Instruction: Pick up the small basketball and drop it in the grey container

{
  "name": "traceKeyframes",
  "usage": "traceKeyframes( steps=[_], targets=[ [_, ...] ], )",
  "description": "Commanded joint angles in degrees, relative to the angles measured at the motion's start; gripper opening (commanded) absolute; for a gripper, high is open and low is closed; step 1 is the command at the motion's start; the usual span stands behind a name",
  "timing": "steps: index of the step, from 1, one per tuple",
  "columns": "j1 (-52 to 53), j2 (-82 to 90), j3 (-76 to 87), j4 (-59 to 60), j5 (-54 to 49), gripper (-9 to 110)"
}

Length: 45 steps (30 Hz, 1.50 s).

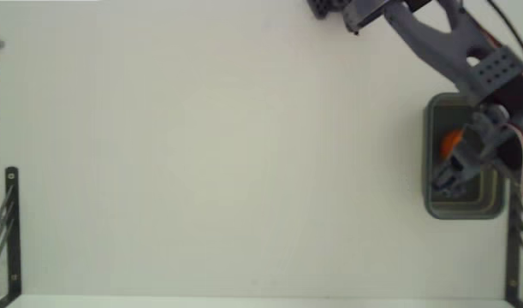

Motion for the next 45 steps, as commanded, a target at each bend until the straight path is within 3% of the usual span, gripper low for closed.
traceKeyframes(
  steps=[1,25,45],
  targets=[
    [-1.1,0.99,-1.86,-0.48,0.26,110],
    [-0.11,2.29,-0.57,-0.47,0.26,110],
    [7.96,12.87,9.93,-0.41,0.26,110]
  ],
)
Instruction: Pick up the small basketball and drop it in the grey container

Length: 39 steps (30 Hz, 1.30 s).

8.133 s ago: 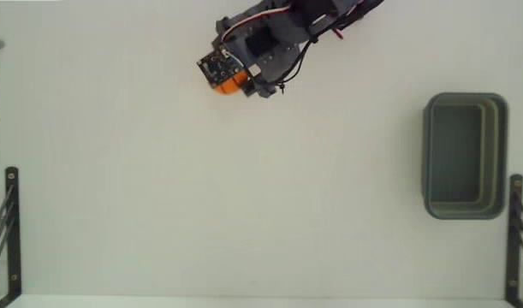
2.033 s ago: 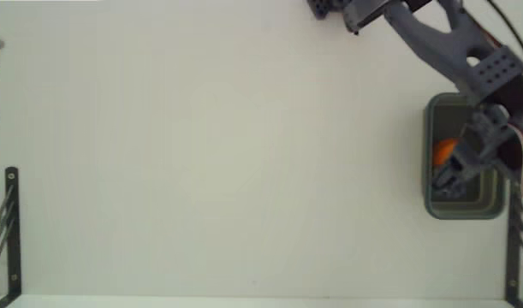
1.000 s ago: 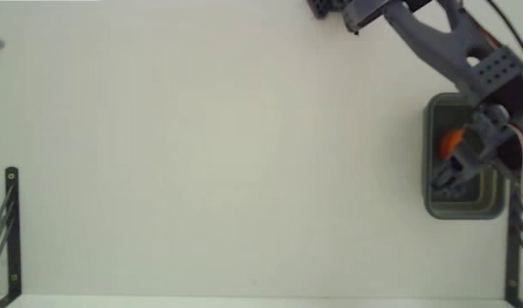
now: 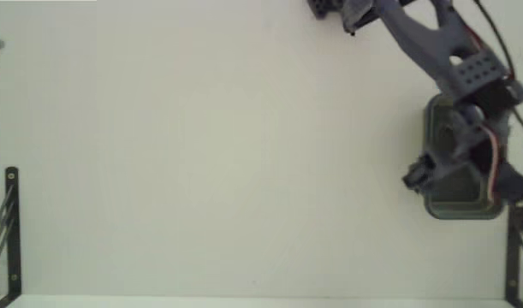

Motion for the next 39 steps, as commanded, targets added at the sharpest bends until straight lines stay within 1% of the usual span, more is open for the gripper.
traceKeyframes(
  steps=[1,39],
  targets=[
    [1.64,6.48,1.51,-0.5,0.18,110],
    [23.9,35.64,30.46,-0.34,0.18,110]
  ],
)
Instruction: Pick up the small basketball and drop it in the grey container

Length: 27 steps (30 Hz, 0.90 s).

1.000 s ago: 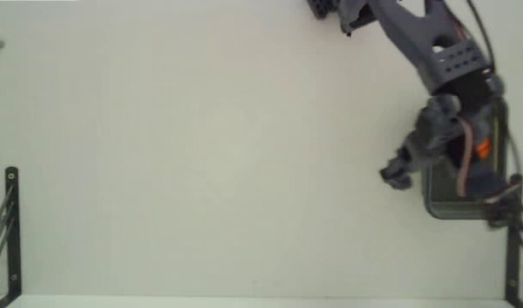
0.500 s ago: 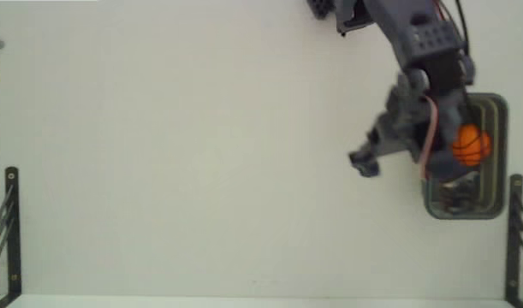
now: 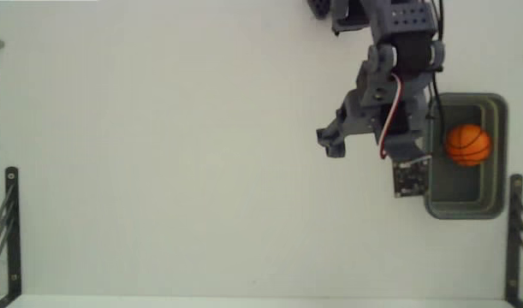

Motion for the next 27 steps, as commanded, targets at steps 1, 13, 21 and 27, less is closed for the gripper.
traceKeyframes(
  steps=[1,13,21,27],
  targets=[
    [1.46,4.66,1.14,0.1,0.26,110],
    [5.51,9.97,6.41,0.13,0.26,110],
    [6.41,11.15,7.59,0.13,0.26,110],
    [6.42,11.16,7.59,0.13,0.26,110]
  ],
)
